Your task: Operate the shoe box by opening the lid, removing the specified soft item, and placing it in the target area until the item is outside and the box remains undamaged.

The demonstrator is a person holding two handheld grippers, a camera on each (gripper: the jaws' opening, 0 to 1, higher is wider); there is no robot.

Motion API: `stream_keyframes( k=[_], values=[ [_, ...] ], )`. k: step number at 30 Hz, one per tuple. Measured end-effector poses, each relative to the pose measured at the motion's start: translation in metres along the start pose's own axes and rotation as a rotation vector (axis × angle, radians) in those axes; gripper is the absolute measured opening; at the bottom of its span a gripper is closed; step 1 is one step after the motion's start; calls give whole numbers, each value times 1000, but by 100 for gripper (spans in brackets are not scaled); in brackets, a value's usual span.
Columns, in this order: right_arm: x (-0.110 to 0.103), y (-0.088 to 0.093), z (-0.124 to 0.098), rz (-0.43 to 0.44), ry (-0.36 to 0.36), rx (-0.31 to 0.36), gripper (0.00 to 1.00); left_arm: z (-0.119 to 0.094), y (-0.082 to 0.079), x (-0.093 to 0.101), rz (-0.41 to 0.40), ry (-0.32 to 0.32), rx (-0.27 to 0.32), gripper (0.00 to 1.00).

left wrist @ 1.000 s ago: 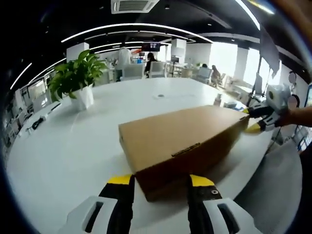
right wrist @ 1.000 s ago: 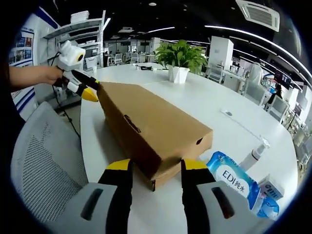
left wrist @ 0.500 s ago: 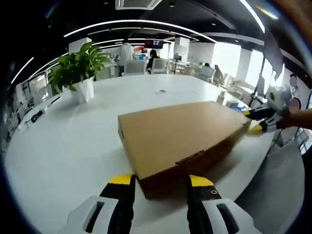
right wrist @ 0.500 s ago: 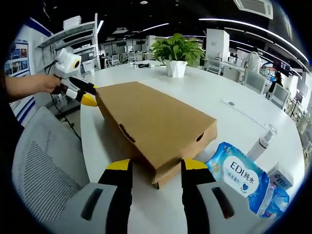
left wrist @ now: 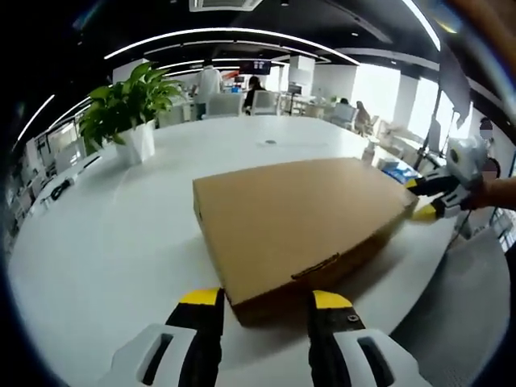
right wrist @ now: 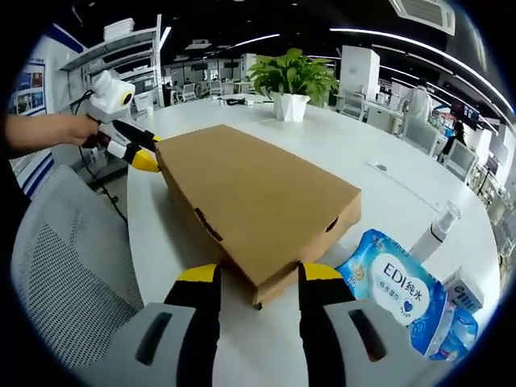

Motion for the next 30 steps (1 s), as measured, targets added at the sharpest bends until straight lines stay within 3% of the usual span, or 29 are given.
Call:
stream_keyframes(
  k=[4,13,30],
  values=[
    [-1,2,3,-9,10,-9,34,3,-2,4,5,-3,-14,41],
    [2,3,6,1,25,-1,34,10,-7,-5,11,-3,-18,41],
    [22,-2,18,41,55,11,34,32,-27,-15,31,18,-28,41]
  ],
)
Point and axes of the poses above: the point that each gripper's makers call its tool centre point, and the gripper's own axes: z roughly forward along the fingers, x roughly to its right, y roughly out of its underside, the point moved 10 cm from there along -z, roughly backward along the fingers, and after that the axes turned 5 degrees about -z, right-handed, at the moved point
